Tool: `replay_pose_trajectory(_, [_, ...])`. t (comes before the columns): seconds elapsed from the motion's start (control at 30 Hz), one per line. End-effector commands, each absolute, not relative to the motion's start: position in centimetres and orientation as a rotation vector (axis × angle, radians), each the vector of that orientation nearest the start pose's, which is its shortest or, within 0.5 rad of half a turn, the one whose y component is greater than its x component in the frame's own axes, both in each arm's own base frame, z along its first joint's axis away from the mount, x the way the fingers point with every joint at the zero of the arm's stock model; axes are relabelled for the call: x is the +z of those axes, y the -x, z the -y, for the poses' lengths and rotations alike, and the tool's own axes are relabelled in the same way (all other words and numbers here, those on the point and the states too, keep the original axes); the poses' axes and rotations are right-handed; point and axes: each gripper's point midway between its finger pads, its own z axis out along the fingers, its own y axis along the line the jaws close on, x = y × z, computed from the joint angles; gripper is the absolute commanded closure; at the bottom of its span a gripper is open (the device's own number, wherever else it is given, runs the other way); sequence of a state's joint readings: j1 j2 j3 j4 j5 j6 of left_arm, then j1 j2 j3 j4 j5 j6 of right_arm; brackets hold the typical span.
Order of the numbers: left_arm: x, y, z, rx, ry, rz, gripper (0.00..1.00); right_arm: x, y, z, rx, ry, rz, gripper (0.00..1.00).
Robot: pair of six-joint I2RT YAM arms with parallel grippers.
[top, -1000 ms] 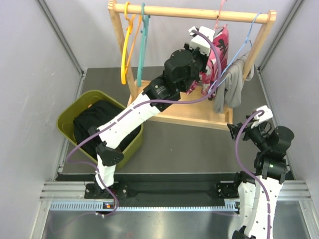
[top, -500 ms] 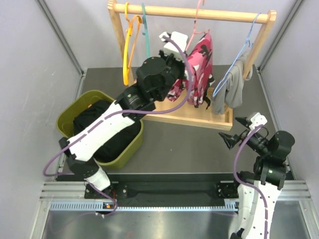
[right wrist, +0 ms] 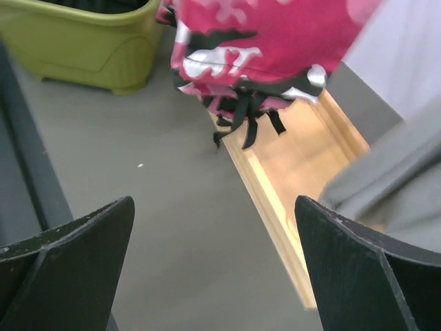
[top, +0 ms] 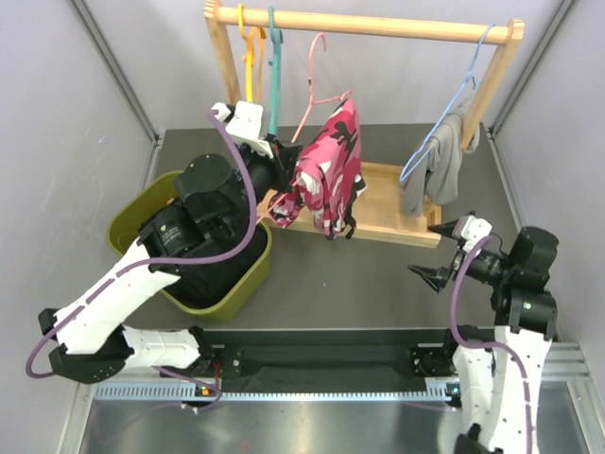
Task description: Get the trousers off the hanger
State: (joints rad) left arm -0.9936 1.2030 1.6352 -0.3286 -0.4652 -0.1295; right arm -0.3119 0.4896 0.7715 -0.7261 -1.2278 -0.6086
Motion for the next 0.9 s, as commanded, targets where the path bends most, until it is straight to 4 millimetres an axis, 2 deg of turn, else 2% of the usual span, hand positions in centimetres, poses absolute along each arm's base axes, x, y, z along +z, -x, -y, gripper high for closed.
replay_pose_trajectory(0.0, [57.2, -23.6, 23.7, -0.774, -0.092, -1.254, 1.00, 28.5, -16.8, -12.8, 0.543, 1.166, -1.325, 0.00])
replay_pose_trajectory(0.03, [57.0, -23.6, 23.6, -0.774, -0.088, -1.256, 1.00, 29.3, -17.1, -13.3, 0.521, 1.197, -1.303, 0.00])
replay_pose_trajectory(0.07, [56.2, -23.7, 23.8, -0.777, -0.085, -1.267, 1.00, 28.8, -18.4, -12.9, 0.468, 1.164, -1.392, 0.00])
replay_pose_trajectory(0.1, [56.3, -23.4, 23.4, -0.784, -0.079, -1.259, 1.00, 28.7, -17.2, -15.4, 0.519, 1.271, -1.336, 0.00])
replay_pose_trajectory(0.13, [56.2, -23.4, 23.3, -0.789, -0.071, -1.262, 1.00, 28.9, -17.1, -16.2, 0.502, 1.312, -1.320, 0.00])
replay_pose_trajectory(0.17, [55.7, -23.5, 23.4, -0.788, -0.069, -1.269, 1.00, 28.1, -18.2, -16.2, 0.443, 1.322, -1.385, 0.00])
replay_pose_trajectory(0.2, [55.7, -23.3, 23.2, -0.792, -0.064, -1.265, 1.00, 28.0, -16.9, -18.4, 0.490, 1.408, -1.347, 0.00])
replay_pose_trajectory(0.23, [55.5, -23.4, 23.2, -0.794, -0.058, -1.268, 1.00, 28.6, -16.7, -19.2, 0.477, 1.431, -1.335, 0.00])
replay_pose_trajectory(0.27, [55.2, -23.4, 23.3, -0.800, -0.054, -1.274, 1.00, 28.0, -17.8, -19.8, 0.420, 1.445, -1.384, 0.00])
replay_pose_trajectory(0.3, [55.1, -23.3, 23.2, -0.806, -0.048, -1.274, 1.00, 28.3, -16.8, -21.4, 0.446, 1.501, -1.339, 0.00])
replay_pose_trajectory(0.33, [54.7, -23.4, 23.3, -0.814, -0.039, -1.284, 1.00, 29.4, -17.0, -22.2, 0.432, 1.491, -1.318, 0.00])
replay_pose_trajectory(0.37, [54.6, -23.4, 23.3, -0.819, -0.035, -1.285, 1.00, 30.0, -18.5, -23.1, 0.378, 1.449, -1.333, 0.00])
replay_pose_trajectory(0.4, [54.6, -23.4, 23.1, -0.819, -0.018, -1.280, 1.00, 30.6, -17.9, -24.6, 0.384, 1.465, -1.297, 0.00])
replay_pose_trajectory(0.43, [54.2, -23.6, 23.2, -0.821, -0.008, -1.287, 1.00, 31.7, -18.1, -25.5, 0.372, 1.441, -1.277, 0.00])
replay_pose_trajectory(0.47, [54.1, -23.6, 23.0, -0.820, 0.000, -1.286, 1.00, 32.1, -19.2, -26.4, 0.346, 1.393, -1.301, 0.00])
replay_pose_trajectory(0.5, [54.2, -23.6, 22.7, -0.817, 0.016, -1.282, 1.00, 32.8, -19.0, -27.5, 0.363, 1.364, -1.286, 0.00])
replay_pose_trajectory(0.57, [54.0, -23.7, 22.5, -0.817, 0.030, -1.280, 1.00, 33.4, -20.2, -28.4, 0.350, 1.258, -1.342, 0.00])
replay_pose_trajectory(0.6, [54.1, -23.5, 22.2, -0.820, 0.040, -1.274, 1.00, 34.9, -20.6, -29.3, 0.353, 1.180, -1.313, 0.00])
replay_pose_trajectory(0.67, [53.9, -23.4, 22.0, -0.820, 0.041, -1.276, 1.00, 35.3, -22.8, -29.0, 0.270, 1.021, -1.366, 0.00])
replay_pose_trajectory(0.73, [54.6, -23.2, 21.7, -0.838, 0.050, -1.249, 1.00, 36.3, -23.7, -29.1, 0.244, 0.931, -1.358, 0.00])
replay_pose_trajectory(0.87, [54.9, -22.7, 21.6, -0.861, 0.039, -1.239, 1.00, 35.9, -24.3, -30.4, 0.274, 0.898, -1.383, 0.00])
